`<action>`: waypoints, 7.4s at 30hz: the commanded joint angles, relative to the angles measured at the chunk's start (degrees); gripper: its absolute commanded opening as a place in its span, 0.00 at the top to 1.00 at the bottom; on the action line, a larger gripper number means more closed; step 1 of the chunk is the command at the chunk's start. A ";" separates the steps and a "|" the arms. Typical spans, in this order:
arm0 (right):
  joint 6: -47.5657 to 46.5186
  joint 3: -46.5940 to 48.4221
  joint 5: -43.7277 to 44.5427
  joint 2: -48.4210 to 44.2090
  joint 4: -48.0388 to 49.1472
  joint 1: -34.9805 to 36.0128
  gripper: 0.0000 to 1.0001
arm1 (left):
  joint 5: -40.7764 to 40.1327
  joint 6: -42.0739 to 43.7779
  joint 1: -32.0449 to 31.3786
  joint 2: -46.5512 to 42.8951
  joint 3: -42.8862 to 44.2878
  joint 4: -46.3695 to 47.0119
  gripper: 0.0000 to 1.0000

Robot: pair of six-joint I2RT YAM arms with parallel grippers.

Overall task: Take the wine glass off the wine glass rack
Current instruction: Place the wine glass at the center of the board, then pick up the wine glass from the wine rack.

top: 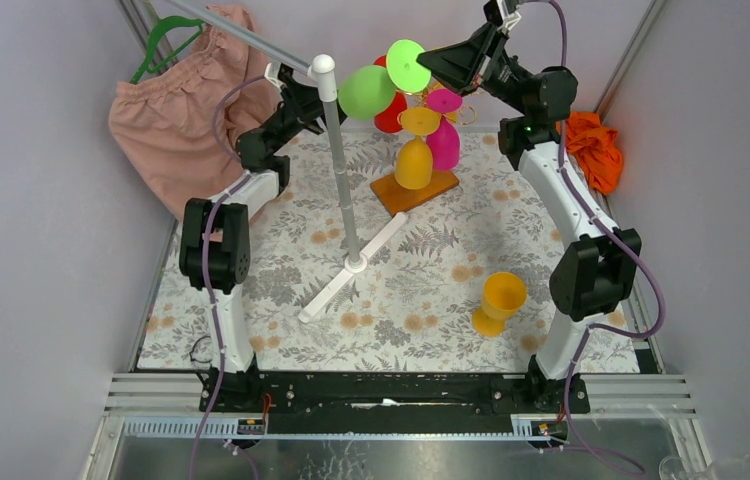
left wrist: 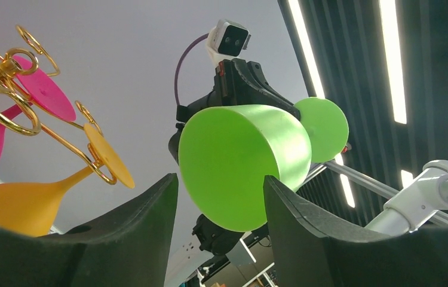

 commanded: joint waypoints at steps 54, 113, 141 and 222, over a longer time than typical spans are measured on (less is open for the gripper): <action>18.41 0.69 5.71 10.79 24.89 4.19 0.76 | -0.82 -3.05 1.12 -13.25 -7.00 5.22 1.00; -65.40 1.28 21.66 -22.23 -78.77 -6.30 0.08 | -51.67 100.66 -2.63 -5.89 35.43 -158.04 1.00; -61.07 -16.88 18.06 -24.50 -62.11 -8.29 0.04 | -50.08 94.54 -0.23 -0.22 21.08 -138.40 1.00; -45.61 4.07 4.17 5.79 -52.86 -13.03 0.62 | -15.34 69.52 3.31 -36.96 -5.20 -89.08 0.52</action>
